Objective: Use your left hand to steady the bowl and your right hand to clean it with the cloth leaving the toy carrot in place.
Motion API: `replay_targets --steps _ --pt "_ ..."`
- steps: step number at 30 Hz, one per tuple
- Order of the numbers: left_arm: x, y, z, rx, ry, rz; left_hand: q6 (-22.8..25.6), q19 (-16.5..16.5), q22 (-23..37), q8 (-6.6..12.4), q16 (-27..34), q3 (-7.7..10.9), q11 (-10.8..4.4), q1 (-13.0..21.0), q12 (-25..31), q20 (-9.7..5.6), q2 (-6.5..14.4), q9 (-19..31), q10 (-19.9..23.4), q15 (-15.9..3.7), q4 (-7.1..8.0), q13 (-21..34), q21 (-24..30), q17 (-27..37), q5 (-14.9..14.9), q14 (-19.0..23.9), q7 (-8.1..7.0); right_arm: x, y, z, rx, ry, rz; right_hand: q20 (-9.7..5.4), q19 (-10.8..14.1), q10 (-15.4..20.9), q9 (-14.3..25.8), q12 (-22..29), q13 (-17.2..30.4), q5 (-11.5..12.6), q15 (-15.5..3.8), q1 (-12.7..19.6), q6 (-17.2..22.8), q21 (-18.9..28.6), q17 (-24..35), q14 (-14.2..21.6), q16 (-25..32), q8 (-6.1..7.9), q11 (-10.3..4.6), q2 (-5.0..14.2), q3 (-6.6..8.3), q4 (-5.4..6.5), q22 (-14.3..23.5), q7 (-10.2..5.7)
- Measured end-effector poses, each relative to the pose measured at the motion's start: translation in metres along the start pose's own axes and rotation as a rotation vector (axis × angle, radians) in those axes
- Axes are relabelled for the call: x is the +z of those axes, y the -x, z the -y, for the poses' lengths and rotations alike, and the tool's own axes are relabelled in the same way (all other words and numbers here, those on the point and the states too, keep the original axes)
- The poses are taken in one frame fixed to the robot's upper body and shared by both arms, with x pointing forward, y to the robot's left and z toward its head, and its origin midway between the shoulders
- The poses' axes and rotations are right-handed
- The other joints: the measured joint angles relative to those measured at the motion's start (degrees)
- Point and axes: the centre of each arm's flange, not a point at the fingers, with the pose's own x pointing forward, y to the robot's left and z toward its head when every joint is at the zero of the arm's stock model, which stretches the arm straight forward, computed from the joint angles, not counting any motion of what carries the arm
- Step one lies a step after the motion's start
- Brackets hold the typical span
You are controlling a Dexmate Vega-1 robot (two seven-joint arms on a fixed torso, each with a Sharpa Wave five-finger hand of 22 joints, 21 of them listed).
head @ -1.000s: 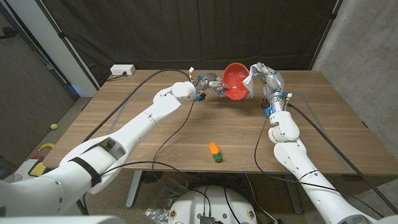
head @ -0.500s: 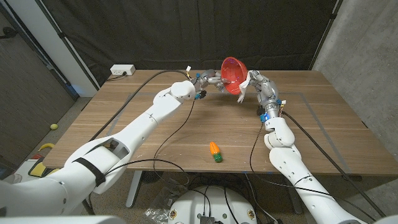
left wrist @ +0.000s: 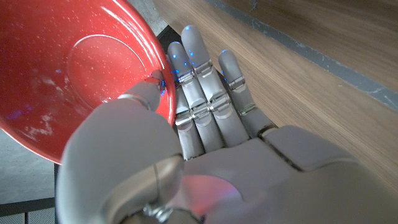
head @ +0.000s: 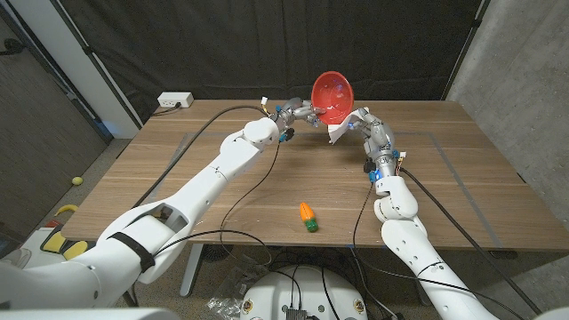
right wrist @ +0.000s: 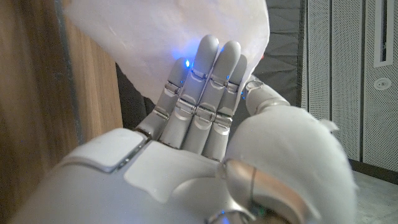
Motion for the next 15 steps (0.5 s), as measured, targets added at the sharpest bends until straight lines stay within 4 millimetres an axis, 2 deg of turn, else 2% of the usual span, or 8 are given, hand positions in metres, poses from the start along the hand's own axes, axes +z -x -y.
replay_targets --steps 7,15 --pt "-0.005 0.001 -0.001 0.003 0.007 -0.044 0.0 0.0 0.0 -0.01 0.0 0.39 0.11 0.0 -0.4 0.0 0.0 0.0 0.1 0.09 0.07 -0.1 0.2 0.0 0.0 0.1 0.0 0.003 0.004 -0.001 -0.007 0.018 0.01 0.0 0.0 0.0 0.0 -0.2 0.0 0.5 0.01 0.0 0.0 0.0 0.3 0.0 -0.4 0.0 0.0 0.0 0.18 0.18 0.0 0.0" --pt "0.004 0.006 -0.012 -0.002 -0.026 -0.094 0.4 0.0 0.0 -0.05 0.0 1.17 0.13 -0.5 -0.4 -0.02 -0.5 0.0 0.7 0.28 -0.1 -0.3 0.7 0.3 0.0 0.3 0.36 0.018 0.006 0.002 -0.04 0.14 0.06 0.22 -0.2 0.0 -0.1 -0.4 0.3 0.5 -0.07 0.0 0.0 0.0 0.5 -0.1 -0.4 -0.29 0.01 0.0 0.17 0.18 0.0 0.0"
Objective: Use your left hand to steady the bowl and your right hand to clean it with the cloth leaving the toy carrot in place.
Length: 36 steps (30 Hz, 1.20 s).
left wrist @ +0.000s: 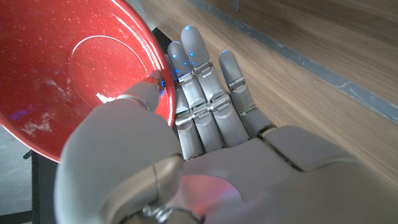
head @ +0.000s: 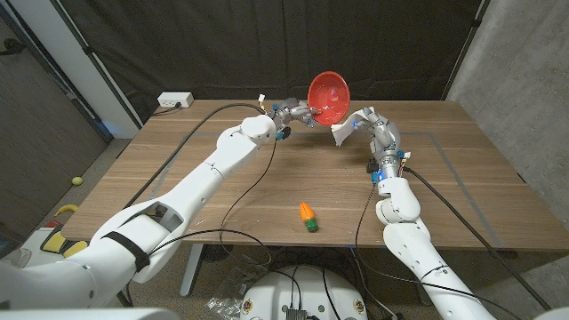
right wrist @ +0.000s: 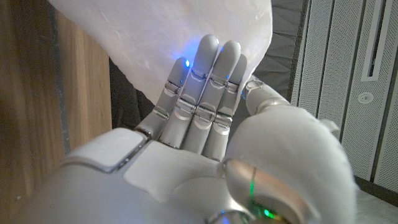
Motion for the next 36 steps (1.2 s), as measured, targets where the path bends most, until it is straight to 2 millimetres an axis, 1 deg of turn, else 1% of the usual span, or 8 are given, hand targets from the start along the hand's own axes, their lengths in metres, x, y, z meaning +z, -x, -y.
replay_targets --steps 9,13,14,15,16,17,24,36 --pt "0.001 0.006 -0.01 -0.023 -0.033 -0.103 0.4 0.6 0.0 -0.24 0.0 0.65 0.23 -0.1 0.0 -0.21 -0.2 0.3 0.9 0.3 -0.15 0.0 0.4 0.0 0.0 0.3 0.34 0.022 0.001 0.001 -0.022 0.178 0.068 -0.12 -0.5 0.0 -0.1 -0.4 0.0 0.0 -0.09 0.0 0.0 0.0 0.0 -0.1 -0.5 -0.09 0.02 -0.01 -0.01 0.0 0.2 0.0" --pt "0.007 0.008 -0.017 -0.033 -0.066 -0.14 0.4 0.7 0.0 -0.04 0.0 1.5 0.49 -0.7 0.0 -0.29 -0.7 0.6 1.1 0.46 -0.22 0.0 0.5 0.0 -0.2 0.6 0.35 0.032 0.002 0.001 -0.038 0.292 0.098 -0.03 -1.0 -0.2 -0.1 -0.7 0.0 0.0 -0.09 0.0 0.0 0.0 0.0 -0.1 -0.5 -0.09 0.21 -0.01 -0.01 0.0 0.1 0.0" --pt "0.003 0.009 -0.016 -0.039 -0.066 -0.163 0.4 0.9 0.0 0.02 0.0 1.5 0.48 -0.7 0.0 -0.08 -0.7 0.7 1.1 0.54 -0.22 0.0 0.8 0.0 -0.2 0.7 0.35 0.034 0.002 0.001 -0.035 0.293 0.101 -0.04 -1.0 -0.2 -0.1 -0.7 0.0 0.0 -0.1 0.0 0.0 0.0 0.0 -0.1 -0.5 -0.09 0.21 -0.01 -0.01 0.0 0.0 0.0" --pt "0.01 0.009 -0.02 -0.04 -0.085 -0.158 0.4 1.1 0.0 0.02 0.0 1.5 0.48 -0.7 0.0 0.04 -0.7 0.8 1.1 0.53 -0.22 0.1 0.9 0.0 -0.2 0.7 0.36 0.037 0.003 0.001 -0.046 0.354 0.112 -0.22 -1.2 -0.2 -0.1 -0.6 0.0 0.0 -0.1 0.0 0.0 0.0 0.0 -0.1 -0.5 -0.08 0.21 -0.01 -0.01 0.0 0.0 0.0" --pt "0.006 0.01 -0.019 -0.047 -0.085 -0.18 0.4 1.0 0.0 0.02 0.0 1.5 0.48 -0.7 0.0 0.02 -0.7 0.8 1.1 0.53 -0.22 0.1 0.9 0.0 -0.2 0.7 0.36 0.041 0.003 0.0 -0.04 0.357 0.119 -0.22 -1.2 -0.2 -0.1 -0.7 0.0 0.0 -0.1 0.0 0.0 0.0 0.0 -0.1 -0.5 -0.09 0.21 -0.01 -0.01 0.0 0.0 0.0" --pt "0.016 0.009 -0.023 -0.044 -0.106 -0.164 0.4 1.0 0.0 0.03 0.0 1.59 0.48 -0.8 0.0 0.02 -0.8 1.0 1.1 0.53 -0.14 0.2 0.9 0.0 -0.2 0.7 0.36 0.039 0.004 0.001 -0.06 0.421 0.122 -0.22 -1.2 -0.2 -0.1 -0.7 0.0 0.0 -0.1 0.0 0.0 0.0 0.0 -0.1 -0.5 -0.09 0.22 -0.01 -0.01 0.0 0.0 0.0" --pt "0.021 0.01 -0.031 -0.104 -0.175 -0.258 0.4 1.0 0.0 0.03 0.0 1.97 0.49 -0.8 0.0 0.02 -0.8 1.3 1.1 0.54 -0.22 0.4 1.3 0.2 -0.2 0.7 0.36 0.059 0.008 -0.004 -0.066 0.619 0.174 -0.22 -1.2 -0.2 0.0 -0.9 0.2 0.0 -0.17 0.0 0.0 0.0 0.2 -0.2 -0.5 -0.09 0.21 -0.01 -0.02 0.0 0.0 0.0" --pt "0.042 0.007 -0.047 -0.201 -0.328 -0.359 0.4 1.0 0.0 0.0 0.0 2.45 0.5 -0.8 0.0 0.02 -0.7 1.6 1.1 0.62 -0.24 0.7 1.7 0.8 -0.1 0.8 0.37 0.071 0.017 -0.01 -0.08 0.946 0.222 -0.22 -1.2 -0.2 -0.3 -1.1 0.3 -0.5 -0.21 0.0 0.3 0.0 0.2 -0.2 -0.9 -0.43 0.21 -0.02 -0.02 0.0 0.1 -0.32"
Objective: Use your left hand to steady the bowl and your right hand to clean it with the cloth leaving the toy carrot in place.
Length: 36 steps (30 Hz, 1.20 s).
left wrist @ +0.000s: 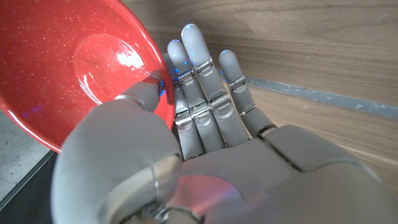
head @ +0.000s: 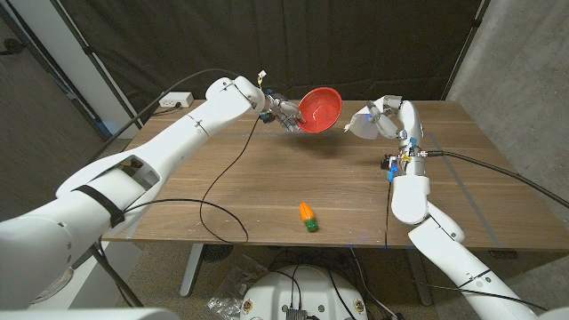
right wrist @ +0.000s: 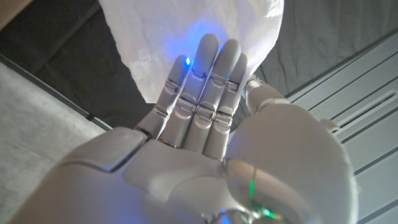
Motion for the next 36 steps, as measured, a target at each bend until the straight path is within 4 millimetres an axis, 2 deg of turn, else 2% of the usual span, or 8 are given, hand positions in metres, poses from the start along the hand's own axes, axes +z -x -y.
replay_targets --steps 16,20,33,36 --pt "0.003 0.001 -0.01 -0.087 -0.109 -0.092 -0.2 -0.2 0.0 -0.44 0.3 -0.2 -0.19 -0.4 0.0 -0.22 0.4 0.2 -0.3 -0.11 -0.17 0.1 0.5 0.0 0.0 -0.1 0.22 0.014 0.006 -0.004 0.004 0.266 0.069 0.0 0.0 -0.1 -0.3 -0.4 0.0 -0.4 -0.04 0.0 0.0 -0.3 0.3 0.0 -0.4 -0.22 -0.1 0.0 0.01 0.01 0.0 0.0" --pt "0.003 -0.001 -0.011 -0.114 -0.137 -0.114 -0.2 -0.3 0.0 -0.85 0.3 -0.46 -0.23 -0.4 0.0 -0.19 0.4 0.2 -0.4 -0.11 -0.39 0.3 0.8 0.2 0.0 -0.1 0.22 0.017 0.007 -0.006 0.021 0.328 0.086 0.0 0.0 -0.1 -0.4 -0.4 0.0 -0.4 -0.05 0.0 0.0 -0.3 0.4 0.0 -0.4 -0.22 -0.11 -0.01 0.33 0.33 0.0 -0.02" --pt "0.014 -0.005 -0.02 -0.191 -0.356 -0.245 -0.8 -1.1 0.0 -1.23 0.3 -1.9 -0.52 -0.7 -0.5 0.0 0.8 0.6 -1.6 -0.11 -0.53 0.6 1.2 0.3 0.0 -0.1 0.83 0.022 0.004 -0.011 0.097 0.493 0.139 0.0 0.0 -0.1 -0.7 -1.1 0.0 -0.9 -0.05 -0.3 0.1 -0.3 0.4 0.0 -1.2 -0.55 -0.11 -0.01 0.35 0.32 0.0 -0.53" --pt "0.016 -0.004 -0.024 -0.19 -0.413 -0.28 -0.8 -1.1 0.0 -1.57 0.3 -2.11 -0.61 -0.3 -0.8 -0.02 1.2 0.6 -1.7 -0.11 -0.46 0.6 1.2 0.3 -0.1 -0.1 0.83 0.023 0.002 -0.013 0.128 0.53 0.159 0.0 0.0 -0.1 -0.8 -1.1 0.0 -0.9 -0.05 -0.5 0.1 -0.8 0.4 0.0 -1.2 -0.55 -0.11 -0.16 0.82 0.33 0.0 -0.53"
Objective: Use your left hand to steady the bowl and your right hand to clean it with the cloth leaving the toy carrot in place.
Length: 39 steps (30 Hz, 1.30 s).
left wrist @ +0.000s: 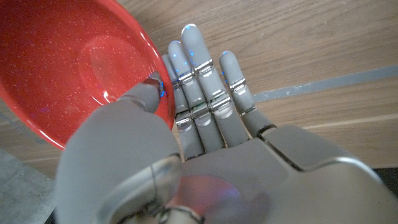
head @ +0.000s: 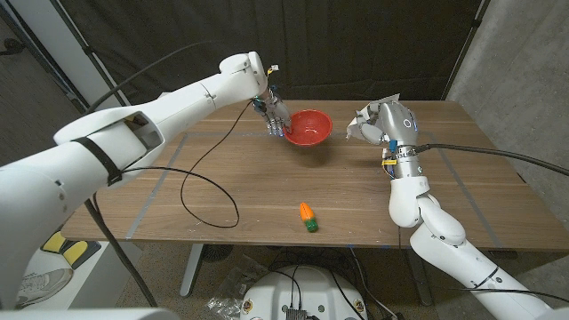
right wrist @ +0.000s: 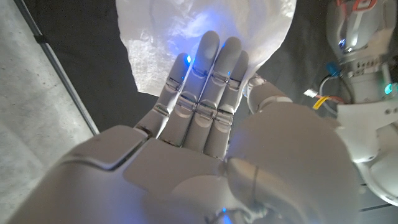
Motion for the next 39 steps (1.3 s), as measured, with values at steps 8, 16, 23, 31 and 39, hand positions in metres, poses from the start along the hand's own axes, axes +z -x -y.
replay_targets --steps 8,16,23,31,39 --pt "0.003 0.005 -0.007 0.007 -0.139 -0.106 0.0 -0.9 0.0 -0.31 0.0 -0.73 0.23 0.1 -0.3 0.14 0.5 -0.2 -0.5 0.0 -0.07 0.0 0.0 0.0 0.0 0.0 0.0 0.006 -0.007 -0.009 0.14 0.138 0.082 0.32 -0.3 0.0 -0.2 0.0 -0.2 0.0 0.0 0.0 0.2 0.0 0.0 0.0 -0.6 -0.01 0.0 0.03 0.16 0.16 0.0 -0.21" --pt "0.002 0.005 -0.007 0.008 -0.208 -0.16 -0.3 -1.4 0.0 -0.68 0.0 -1.51 0.15 0.4 -0.8 0.02 0.9 -0.2 -1.1 0.0 0.07 0.0 0.0 0.2 0.0 0.0 0.3 0.01 -0.01 -0.016 0.234 0.232 0.141 0.32 -0.3 0.0 -0.5 -0.4 -0.2 -0.3 -0.01 -0.5 0.3 0.0 0.0 0.0 -1.1 -0.07 -0.41 0.08 0.64 0.14 0.0 -0.3" --pt "0.001 0.0 0.0 -0.004 -0.24 -0.181 -0.6 -2.0 0.0 -1.31 0.0 -1.91 0.08 0.1 -1.5 0.02 1.3 -1.0 -1.4 0.18 0.0 -0.4 0.0 0.3 -0.1 -0.2 0.6 0.012 -0.013 -0.024 0.352 0.309 0.169 0.14 -0.5 0.0 -0.5 -0.4 -0.2 -0.5 -0.1 -0.9 0.6 -0.3 -0.2 -0.1 -1.5 -0.11 -0.41 -0.3 1.13 0.12 0.0 -0.62" --pt "0.001 -0.007 0.01 -0.014 -0.265 -0.195 -0.6 -2.0 0.0 -2.17 0.0 -2.22 -0.02 0.1 -1.9 0.02 1.3 -1.4 -2.1 0.07 -0.16 -1.0 0.0 0.3 -0.2 -0.7 0.6 0.012 -0.015 -0.033 0.498 0.399 0.168 0.23 -0.9 0.3 -0.9 -1.2 -0.7 -1.1 -0.17 -1.0 0.4 -0.3 -0.7 0.0 -2.5 -0.11 -0.71 -0.39 1.25 0.15 0.0 -0.84" --pt "0.0 -0.01 0.015 -0.006 -0.291 -0.209 -0.7 -2.0 0.0 -2.6 0.0 -2.22 -0.04 0.1 -2.6 0.02 1.3 -2.0 -2.3 0.15 -0.16 -1.5 0.0 0.3 -0.3 -0.8 0.71 0.01 -0.016 -0.037 0.559 0.435 0.147 0.42 -1.0 0.1 -0.7 -1.3 -0.7 -1.3 -0.22 -1.5 0.3 -0.3 -1.0 0.0 -3.0 -0.11 -0.92 -0.35 1.58 0.14 0.0 -0.95"
